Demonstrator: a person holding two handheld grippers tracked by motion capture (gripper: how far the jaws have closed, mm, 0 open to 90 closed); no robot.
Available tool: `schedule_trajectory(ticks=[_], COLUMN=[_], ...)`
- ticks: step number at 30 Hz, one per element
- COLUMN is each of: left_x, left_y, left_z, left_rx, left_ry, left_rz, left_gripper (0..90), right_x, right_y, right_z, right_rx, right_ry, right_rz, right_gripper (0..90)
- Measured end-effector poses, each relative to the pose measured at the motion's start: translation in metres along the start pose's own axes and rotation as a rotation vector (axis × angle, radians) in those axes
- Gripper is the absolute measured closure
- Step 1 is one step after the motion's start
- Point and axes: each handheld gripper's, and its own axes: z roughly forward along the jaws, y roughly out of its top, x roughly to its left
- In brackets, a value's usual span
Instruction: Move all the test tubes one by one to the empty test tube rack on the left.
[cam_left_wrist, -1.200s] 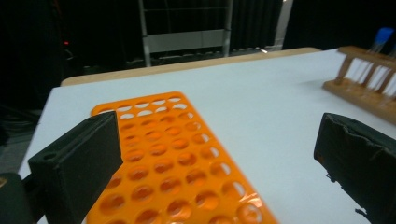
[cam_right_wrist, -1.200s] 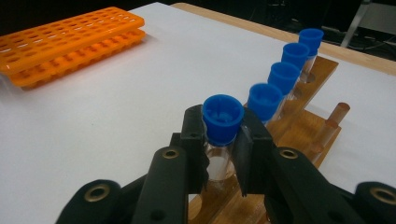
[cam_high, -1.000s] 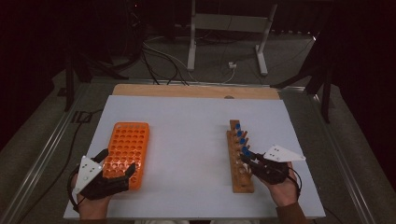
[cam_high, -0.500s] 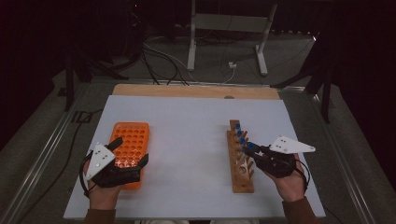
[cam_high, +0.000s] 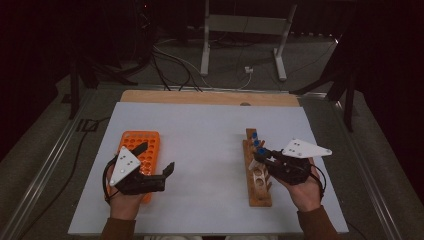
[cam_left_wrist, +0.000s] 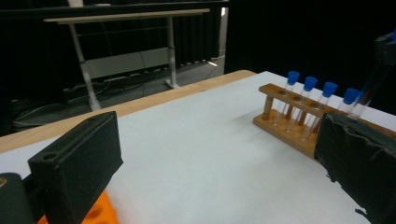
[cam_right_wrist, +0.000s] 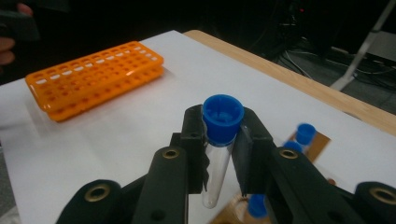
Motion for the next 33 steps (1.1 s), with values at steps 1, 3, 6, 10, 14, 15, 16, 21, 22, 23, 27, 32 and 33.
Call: schedule_trajectory(ticks=[1, 3, 6, 10, 14, 15, 16, 21, 22, 23, 27, 32, 33], left_x=[-0.003, -0.005, -0.010, -0.017, -0.025, -0.027, -0.030, -0.044, -0.044, -0.048, -0.054, -0.066, -0.068], left_y=[0.002, 0.002, 0.005, 0.008, 0.010, 0.010, 0.011, 0.012, 0.012, 0.012, 0.011, 0.009, 0.008], left_z=[0.005, 0.007, 0.015, 0.025, 0.037, 0.040, 0.042, 0.059, 0.059, 0.065, 0.073, 0.089, 0.090], left_rx=[-0.002, -0.002, 0.004, 0.011, 0.025, 0.034, 0.044, 0.058, 0.058, 0.053, 0.059, 0.072, 0.067], left_ry=[-0.016, -0.021, -0.034, -0.056, -0.073, -0.075, -0.085, -0.124, -0.124, -0.131, -0.165, -0.193, -0.198], left_rz=[0.005, 0.009, 0.014, 0.021, 0.032, 0.032, 0.032, 0.052, 0.052, 0.059, 0.057, 0.073, 0.069], left_gripper=[1.8, 1.8, 1.8, 1.8, 2.0, 2.0, 3.2, 5.9, 7.5, 8.8, 16.2, 23.9, 25.8], right_x=[0.001, 0.002, 0.004, 0.011, 0.017, 0.017, 0.020, 0.025, 0.026, 0.026, 0.030, 0.035, 0.036], right_y=[0.002, 0.004, 0.007, 0.013, 0.020, 0.020, 0.021, 0.022, 0.023, 0.023, 0.025, 0.028, 0.029], right_z=[0.004, 0.006, 0.013, 0.022, 0.031, 0.031, 0.035, 0.044, 0.046, 0.047, 0.052, 0.058, 0.059], right_rx=[-0.003, -0.006, -0.009, -0.004, -0.005, -0.005, -0.002, 0.006, 0.005, 0.006, 0.002, 0.005, 0.005], right_ry=[0.009, 0.015, 0.031, 0.048, 0.068, 0.068, 0.075, 0.094, 0.098, 0.101, 0.115, 0.131, 0.133], right_rz=[0.003, 0.006, 0.009, -0.001, -0.003, -0.003, -0.007, 0.000, 0.001, 0.005, 0.015, 0.013, 0.012], right_gripper=[76.4, 76.4, 76.4, 76.3, 76.4, 76.4, 76.4, 76.4, 76.3, 76.4, 76.4, 76.4, 76.4])
